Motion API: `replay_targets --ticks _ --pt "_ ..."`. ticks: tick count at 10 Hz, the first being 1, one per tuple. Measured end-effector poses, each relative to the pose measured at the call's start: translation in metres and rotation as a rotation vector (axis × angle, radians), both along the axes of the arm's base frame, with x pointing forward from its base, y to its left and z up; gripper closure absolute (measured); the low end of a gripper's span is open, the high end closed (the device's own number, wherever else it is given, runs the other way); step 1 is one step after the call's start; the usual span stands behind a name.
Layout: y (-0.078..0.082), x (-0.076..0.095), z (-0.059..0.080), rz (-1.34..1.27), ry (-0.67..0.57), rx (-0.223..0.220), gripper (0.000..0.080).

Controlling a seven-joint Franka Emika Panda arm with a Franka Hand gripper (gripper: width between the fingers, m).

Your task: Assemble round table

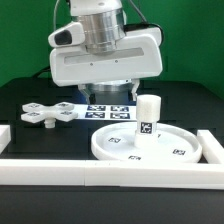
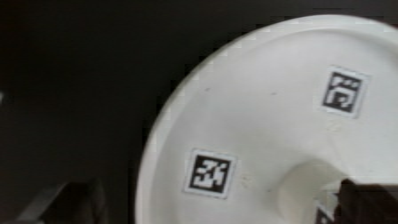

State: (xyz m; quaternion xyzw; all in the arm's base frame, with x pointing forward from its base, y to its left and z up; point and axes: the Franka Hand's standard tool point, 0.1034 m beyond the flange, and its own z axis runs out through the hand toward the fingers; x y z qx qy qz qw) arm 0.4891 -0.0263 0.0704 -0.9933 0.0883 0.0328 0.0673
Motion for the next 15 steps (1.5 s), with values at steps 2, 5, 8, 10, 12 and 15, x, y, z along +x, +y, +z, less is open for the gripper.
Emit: replay_targets --ticks 2,5,8,10,12,15 --pt "-0.008 -0.015 -0.004 -0.019 -0.081 -0.053 0.0151" --pt "-0.033 -0.026 -0.008 0.033 -0.084 -0.058 0.0151" --pt "-0.036 -0.026 -0.008 0.031 -0.089 -0.063 0.0151" --pt "-0.057 -0.028 -0.006 0.009 -0.104 -0.087 0.0151" --pt "-0.08 -0.034 -0.005 0.053 -0.116 -0.103 0.0151" --pt "-0.104 -0.042 -0.006 0.089 -0.118 -0.113 0.0151"
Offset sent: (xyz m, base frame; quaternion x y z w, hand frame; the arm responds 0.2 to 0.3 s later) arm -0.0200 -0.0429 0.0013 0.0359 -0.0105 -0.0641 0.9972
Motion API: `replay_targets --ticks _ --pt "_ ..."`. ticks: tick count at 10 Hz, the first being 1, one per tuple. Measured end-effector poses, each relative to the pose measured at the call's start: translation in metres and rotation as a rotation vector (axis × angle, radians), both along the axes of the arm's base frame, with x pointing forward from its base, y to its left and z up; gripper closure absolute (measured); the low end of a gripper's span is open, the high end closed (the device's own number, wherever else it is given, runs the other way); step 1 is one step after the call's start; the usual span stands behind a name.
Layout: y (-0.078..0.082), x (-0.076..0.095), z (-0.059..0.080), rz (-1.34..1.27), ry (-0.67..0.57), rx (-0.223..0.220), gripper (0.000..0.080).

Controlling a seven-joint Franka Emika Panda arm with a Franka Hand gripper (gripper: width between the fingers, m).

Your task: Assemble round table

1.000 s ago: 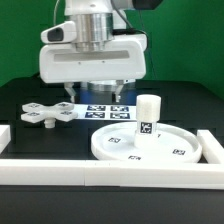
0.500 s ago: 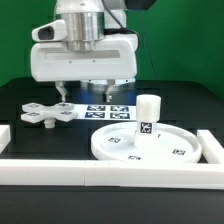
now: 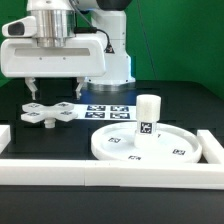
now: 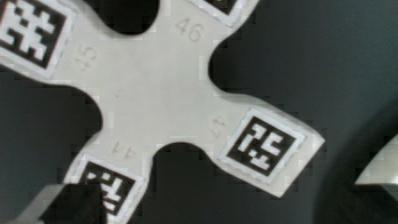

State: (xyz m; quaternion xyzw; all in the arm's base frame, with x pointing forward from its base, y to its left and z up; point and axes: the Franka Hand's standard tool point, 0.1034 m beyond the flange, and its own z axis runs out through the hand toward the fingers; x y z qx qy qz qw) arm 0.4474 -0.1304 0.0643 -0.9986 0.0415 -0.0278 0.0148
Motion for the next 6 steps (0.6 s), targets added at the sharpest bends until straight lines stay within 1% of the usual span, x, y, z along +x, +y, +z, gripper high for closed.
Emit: replay_targets --ticks 3,4,6 --pt "0.0 -0.001 -0.001 0.034 0.001 -0.003 0.0151" --pt "-0.004 -0.003 -0.003 0.103 -0.002 -0.012 0.0151" --pt "-0.013 -0.007 -0.004 0.154 -0.003 -0.019 0.0151"
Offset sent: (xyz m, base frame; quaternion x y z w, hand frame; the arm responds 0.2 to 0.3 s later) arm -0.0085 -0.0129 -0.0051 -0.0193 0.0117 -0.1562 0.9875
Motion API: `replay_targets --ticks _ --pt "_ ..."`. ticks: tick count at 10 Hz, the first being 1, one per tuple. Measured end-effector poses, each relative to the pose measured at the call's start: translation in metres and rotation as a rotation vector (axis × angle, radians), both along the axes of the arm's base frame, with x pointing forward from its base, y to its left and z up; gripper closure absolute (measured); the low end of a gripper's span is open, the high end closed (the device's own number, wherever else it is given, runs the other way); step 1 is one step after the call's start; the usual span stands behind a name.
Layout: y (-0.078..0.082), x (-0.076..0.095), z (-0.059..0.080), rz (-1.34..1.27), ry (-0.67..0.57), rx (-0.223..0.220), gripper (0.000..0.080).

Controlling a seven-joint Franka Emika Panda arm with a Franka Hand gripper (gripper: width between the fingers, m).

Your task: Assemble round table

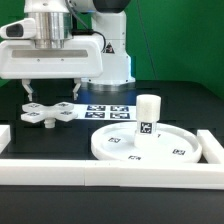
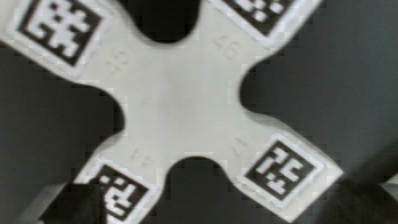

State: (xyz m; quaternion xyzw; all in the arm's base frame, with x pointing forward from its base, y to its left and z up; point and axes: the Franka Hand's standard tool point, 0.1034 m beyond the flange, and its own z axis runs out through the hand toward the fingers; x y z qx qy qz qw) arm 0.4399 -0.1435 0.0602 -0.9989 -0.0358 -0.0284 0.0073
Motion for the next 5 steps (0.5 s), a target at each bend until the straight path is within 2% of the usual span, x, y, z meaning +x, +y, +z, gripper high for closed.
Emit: replay_targets --ticks 2,5 --pt "-0.0074 -0.0048 -0.0033 0.016 0.007 -0.001 0.0151" --pt "-0.0081 -0.009 -0.0098 0.02 0.021 0.001 0.0151"
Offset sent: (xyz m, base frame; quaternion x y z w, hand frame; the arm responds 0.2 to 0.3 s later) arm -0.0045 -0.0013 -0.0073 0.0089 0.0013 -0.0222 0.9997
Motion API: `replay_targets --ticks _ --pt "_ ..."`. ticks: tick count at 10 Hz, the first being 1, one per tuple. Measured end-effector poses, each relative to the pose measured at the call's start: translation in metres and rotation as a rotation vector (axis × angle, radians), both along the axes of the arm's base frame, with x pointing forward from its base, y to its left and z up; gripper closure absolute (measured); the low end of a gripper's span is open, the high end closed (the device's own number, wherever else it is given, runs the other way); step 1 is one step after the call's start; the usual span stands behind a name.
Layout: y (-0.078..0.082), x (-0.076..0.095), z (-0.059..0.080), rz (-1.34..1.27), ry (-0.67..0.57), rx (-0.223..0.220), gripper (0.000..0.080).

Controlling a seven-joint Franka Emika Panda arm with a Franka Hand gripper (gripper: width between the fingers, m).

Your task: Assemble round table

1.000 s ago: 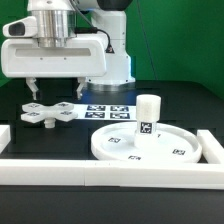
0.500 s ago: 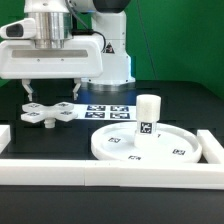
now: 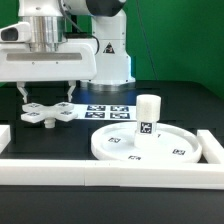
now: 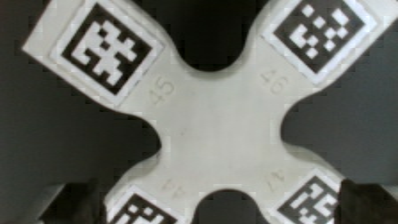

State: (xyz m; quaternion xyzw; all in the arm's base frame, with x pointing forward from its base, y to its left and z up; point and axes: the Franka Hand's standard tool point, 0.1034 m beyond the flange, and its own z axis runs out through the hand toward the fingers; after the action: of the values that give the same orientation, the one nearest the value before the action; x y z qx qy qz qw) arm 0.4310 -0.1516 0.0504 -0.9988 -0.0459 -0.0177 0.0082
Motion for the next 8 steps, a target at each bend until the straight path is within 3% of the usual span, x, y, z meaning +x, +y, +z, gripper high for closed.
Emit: replay_targets --ticks 8 --pt "0.0014 -0.0044 -0.0072 0.028 0.016 0.002 0.0151"
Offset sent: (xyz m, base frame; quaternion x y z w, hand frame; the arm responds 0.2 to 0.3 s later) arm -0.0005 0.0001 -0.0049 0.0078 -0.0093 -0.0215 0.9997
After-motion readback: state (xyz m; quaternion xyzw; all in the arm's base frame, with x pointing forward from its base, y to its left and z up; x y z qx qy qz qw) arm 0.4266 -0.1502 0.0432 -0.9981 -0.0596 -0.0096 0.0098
